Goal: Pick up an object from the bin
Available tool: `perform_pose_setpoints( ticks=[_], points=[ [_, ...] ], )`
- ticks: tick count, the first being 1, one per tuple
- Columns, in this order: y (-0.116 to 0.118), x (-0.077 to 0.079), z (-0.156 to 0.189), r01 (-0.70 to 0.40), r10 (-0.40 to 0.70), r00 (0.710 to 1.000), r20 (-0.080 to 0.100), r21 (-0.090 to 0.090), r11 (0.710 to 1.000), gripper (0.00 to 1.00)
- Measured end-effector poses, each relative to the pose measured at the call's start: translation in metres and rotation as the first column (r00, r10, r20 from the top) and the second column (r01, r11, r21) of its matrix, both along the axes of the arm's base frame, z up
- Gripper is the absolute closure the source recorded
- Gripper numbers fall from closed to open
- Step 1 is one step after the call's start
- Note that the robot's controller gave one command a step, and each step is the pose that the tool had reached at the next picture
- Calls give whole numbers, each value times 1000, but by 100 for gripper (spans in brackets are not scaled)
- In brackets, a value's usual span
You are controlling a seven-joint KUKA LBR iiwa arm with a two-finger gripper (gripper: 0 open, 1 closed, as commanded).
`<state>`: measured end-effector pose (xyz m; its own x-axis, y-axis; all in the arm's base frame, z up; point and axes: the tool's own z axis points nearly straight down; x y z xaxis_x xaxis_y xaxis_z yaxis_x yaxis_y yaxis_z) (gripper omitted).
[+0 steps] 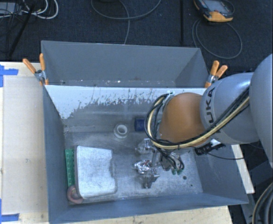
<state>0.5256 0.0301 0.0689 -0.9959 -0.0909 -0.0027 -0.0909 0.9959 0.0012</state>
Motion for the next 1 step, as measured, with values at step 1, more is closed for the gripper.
perform_pose_setpoints(
  ticks=[1],
  points=[
    [1, 2, 5, 1, -1, 1000, 4, 0, 1000, 100]
  ],
)
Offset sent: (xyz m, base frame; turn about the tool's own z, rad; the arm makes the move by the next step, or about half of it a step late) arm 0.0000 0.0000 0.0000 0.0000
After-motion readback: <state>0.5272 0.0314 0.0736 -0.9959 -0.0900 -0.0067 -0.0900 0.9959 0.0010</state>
